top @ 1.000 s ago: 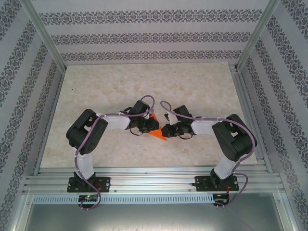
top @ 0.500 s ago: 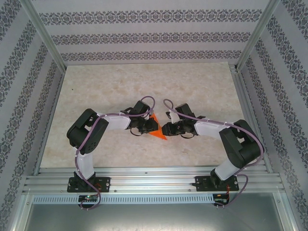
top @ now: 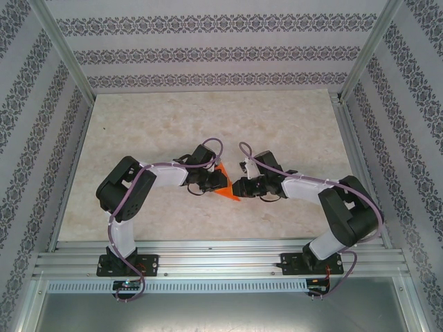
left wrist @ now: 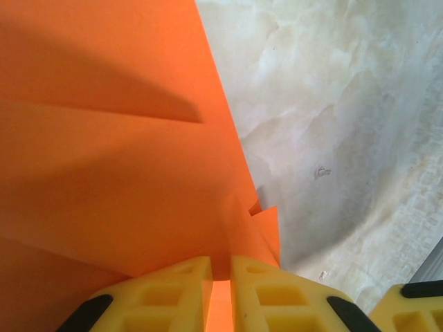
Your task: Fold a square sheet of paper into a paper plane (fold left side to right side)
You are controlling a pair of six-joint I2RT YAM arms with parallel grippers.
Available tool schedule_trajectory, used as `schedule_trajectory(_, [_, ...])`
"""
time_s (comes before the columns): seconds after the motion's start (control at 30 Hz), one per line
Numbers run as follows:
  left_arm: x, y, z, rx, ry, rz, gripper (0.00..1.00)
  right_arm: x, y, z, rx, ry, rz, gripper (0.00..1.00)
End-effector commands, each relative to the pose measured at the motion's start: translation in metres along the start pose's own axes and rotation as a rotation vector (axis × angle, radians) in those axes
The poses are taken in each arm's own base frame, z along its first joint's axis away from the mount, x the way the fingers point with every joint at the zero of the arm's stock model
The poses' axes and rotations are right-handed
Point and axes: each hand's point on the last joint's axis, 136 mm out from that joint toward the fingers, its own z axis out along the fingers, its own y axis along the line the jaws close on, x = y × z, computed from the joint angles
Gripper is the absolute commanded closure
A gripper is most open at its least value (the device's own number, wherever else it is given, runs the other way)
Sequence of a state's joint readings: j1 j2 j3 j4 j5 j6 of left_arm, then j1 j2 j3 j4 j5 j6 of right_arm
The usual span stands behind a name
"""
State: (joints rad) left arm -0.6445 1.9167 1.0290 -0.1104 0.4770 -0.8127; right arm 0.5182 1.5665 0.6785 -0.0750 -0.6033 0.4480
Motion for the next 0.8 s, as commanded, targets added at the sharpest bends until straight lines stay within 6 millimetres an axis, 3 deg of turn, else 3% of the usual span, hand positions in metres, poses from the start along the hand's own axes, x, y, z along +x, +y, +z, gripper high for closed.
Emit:
schedule_trajectory(0.0, [0.014,0.038,0.016,-0.133,0.034,-0.016,0.82,0.003,0.006,0.006,-0.036,0.01,-0.011,0.84])
schedule_trajectory(0.43, [0.009,0.03,0.013,-0.12,0.028,-0.002,0.82,0.006,0.004,0.005,-0.025,0.04,-0.01,0.86])
schedule_trajectory(0.77, [0.01,0.032,0.014,-0.128,0.032,0.001,0.82,0.018,-0.014,0.01,0.056,0.094,-0.008,0.86])
